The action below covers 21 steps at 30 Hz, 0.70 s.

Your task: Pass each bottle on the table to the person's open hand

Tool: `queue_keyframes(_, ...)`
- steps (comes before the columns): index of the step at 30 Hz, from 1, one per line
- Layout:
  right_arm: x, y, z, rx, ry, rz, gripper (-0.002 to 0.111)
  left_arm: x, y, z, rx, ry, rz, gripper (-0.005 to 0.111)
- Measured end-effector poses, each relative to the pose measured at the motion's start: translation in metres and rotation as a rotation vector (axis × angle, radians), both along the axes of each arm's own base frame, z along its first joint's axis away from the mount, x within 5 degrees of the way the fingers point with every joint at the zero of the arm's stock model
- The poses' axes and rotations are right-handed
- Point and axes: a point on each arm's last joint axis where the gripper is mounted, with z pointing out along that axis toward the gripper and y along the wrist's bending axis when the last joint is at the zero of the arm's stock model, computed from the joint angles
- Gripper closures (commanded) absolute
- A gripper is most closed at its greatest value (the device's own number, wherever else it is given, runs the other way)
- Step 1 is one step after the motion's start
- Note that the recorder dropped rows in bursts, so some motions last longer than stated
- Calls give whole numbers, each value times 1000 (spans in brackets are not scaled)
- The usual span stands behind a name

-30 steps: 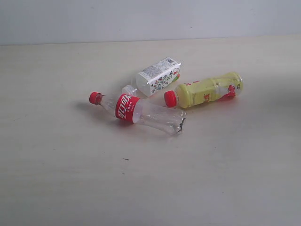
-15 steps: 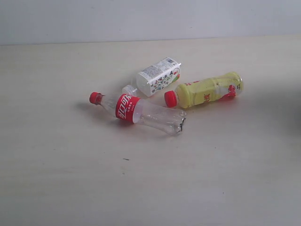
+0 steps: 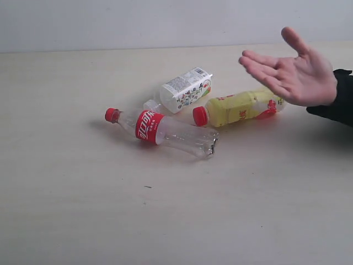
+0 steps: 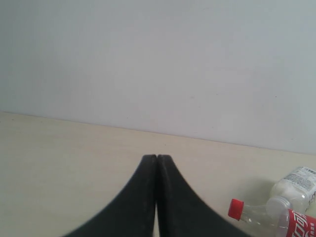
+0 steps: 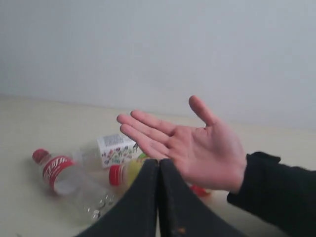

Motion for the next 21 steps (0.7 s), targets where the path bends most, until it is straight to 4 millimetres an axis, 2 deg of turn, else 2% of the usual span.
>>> queue_keyframes(4, 15, 8, 0, -12, 190, 39, 108, 0, 0, 0, 0, 0, 0, 104)
queue_keyframes(7, 30, 17, 10, -28, 332, 69, 108, 0, 0, 0, 0, 0, 0, 104)
queue_keyframes(13, 74, 41, 11, -122, 667, 199, 108, 0, 0, 0, 0, 0, 0, 104)
queue_keyframes(15, 87, 51, 11, -103, 736, 258, 106, 0, 0, 0, 0, 0, 0, 104)
queue_keyframes(16, 102, 61, 14, -26, 778, 293, 105, 0, 0, 0, 0, 0, 0, 104)
queue_keyframes(18, 112, 71, 19, 68, 783, 329, 105, 0, 0, 0, 0, 0, 0, 104)
queue_keyframes(21, 126, 82, 22, 26, 736, 463, 104, 0, 0, 0, 0, 0, 0, 104)
